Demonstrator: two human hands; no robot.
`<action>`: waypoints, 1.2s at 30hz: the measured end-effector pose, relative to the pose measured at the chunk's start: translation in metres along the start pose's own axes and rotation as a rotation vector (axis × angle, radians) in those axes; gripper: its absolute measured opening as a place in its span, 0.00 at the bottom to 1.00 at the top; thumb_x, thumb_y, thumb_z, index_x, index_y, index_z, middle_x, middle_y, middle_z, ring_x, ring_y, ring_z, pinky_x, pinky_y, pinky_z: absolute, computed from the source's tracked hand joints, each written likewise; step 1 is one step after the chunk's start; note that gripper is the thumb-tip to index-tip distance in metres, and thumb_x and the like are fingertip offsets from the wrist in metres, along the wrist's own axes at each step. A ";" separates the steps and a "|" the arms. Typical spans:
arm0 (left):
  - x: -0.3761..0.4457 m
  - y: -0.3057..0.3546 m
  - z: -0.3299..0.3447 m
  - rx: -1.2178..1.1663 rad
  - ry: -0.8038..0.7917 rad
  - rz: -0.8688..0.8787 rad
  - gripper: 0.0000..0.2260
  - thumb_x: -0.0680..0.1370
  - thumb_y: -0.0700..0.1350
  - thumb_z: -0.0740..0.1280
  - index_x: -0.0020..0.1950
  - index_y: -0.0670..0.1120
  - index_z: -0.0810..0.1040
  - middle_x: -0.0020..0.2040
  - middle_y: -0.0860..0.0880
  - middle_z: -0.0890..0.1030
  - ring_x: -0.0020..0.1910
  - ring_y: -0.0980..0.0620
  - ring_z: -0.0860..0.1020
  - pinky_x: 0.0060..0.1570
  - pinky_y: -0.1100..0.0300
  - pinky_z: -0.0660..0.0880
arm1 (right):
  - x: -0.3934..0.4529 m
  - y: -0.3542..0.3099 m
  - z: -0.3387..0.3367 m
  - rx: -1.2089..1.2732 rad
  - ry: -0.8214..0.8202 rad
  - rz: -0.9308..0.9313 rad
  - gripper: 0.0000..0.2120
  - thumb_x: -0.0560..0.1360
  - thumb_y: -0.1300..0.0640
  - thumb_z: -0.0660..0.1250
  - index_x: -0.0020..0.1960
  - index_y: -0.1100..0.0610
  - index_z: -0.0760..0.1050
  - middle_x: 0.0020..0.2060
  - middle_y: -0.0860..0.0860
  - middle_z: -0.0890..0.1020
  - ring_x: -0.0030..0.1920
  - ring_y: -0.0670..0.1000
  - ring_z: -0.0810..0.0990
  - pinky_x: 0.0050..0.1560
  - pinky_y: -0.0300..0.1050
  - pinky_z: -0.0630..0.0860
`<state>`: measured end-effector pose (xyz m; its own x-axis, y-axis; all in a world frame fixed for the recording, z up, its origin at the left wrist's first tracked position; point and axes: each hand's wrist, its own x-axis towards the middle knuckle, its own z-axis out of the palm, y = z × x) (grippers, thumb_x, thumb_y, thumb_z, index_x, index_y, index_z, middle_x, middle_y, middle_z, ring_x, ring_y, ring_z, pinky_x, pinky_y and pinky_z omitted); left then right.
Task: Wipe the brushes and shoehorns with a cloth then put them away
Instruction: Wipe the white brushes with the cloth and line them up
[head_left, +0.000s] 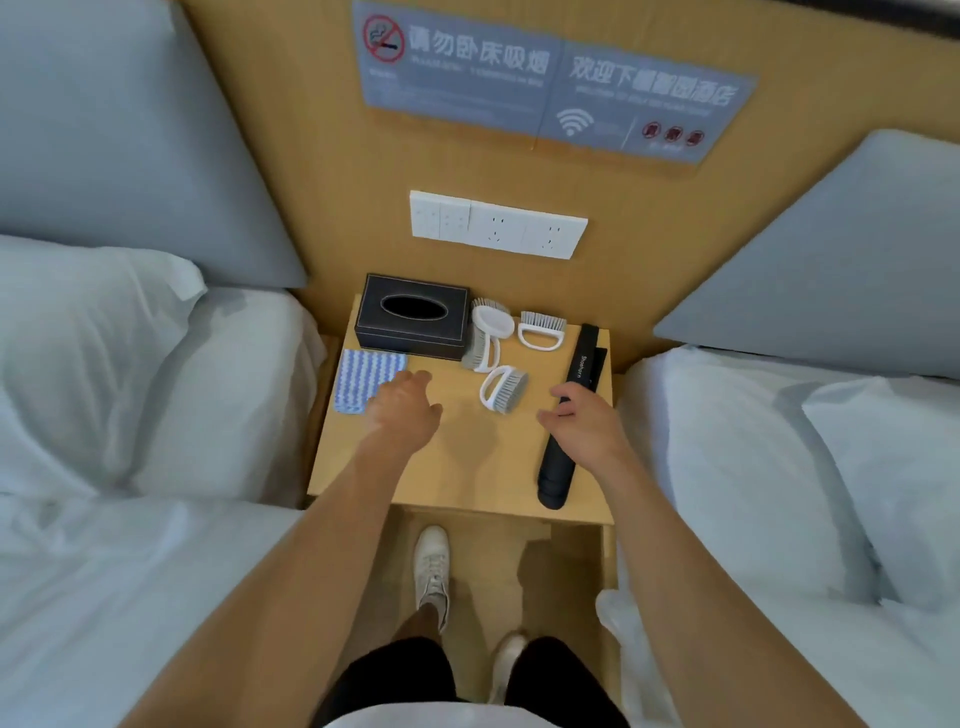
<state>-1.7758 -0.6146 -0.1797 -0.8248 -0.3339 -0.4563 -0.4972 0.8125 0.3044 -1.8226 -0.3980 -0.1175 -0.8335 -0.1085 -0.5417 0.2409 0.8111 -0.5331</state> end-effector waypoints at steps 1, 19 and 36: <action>0.008 -0.009 0.002 0.005 -0.016 -0.014 0.23 0.81 0.52 0.63 0.74 0.50 0.65 0.69 0.45 0.71 0.66 0.42 0.73 0.62 0.47 0.74 | 0.012 -0.003 0.005 -0.013 -0.017 0.012 0.21 0.79 0.49 0.67 0.70 0.50 0.70 0.64 0.53 0.79 0.63 0.53 0.76 0.61 0.47 0.73; 0.154 -0.124 0.077 0.212 -0.032 -0.038 0.25 0.80 0.50 0.66 0.76 0.52 0.63 0.75 0.47 0.64 0.70 0.42 0.68 0.64 0.49 0.71 | 0.199 0.024 0.114 -0.157 0.093 0.189 0.29 0.77 0.50 0.70 0.74 0.49 0.63 0.67 0.58 0.69 0.63 0.61 0.75 0.51 0.51 0.76; 0.114 -0.108 0.125 0.239 0.075 0.011 0.19 0.76 0.41 0.63 0.67 0.47 0.72 0.60 0.42 0.73 0.53 0.40 0.76 0.53 0.50 0.71 | 0.243 0.042 0.127 0.136 0.008 0.364 0.19 0.71 0.55 0.75 0.58 0.52 0.73 0.53 0.52 0.76 0.52 0.58 0.79 0.42 0.61 0.84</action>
<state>-1.7819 -0.6807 -0.3693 -0.8520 -0.3513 -0.3882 -0.4174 0.9034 0.0986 -1.9522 -0.4634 -0.3542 -0.6853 0.1771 -0.7064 0.5847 0.7121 -0.3886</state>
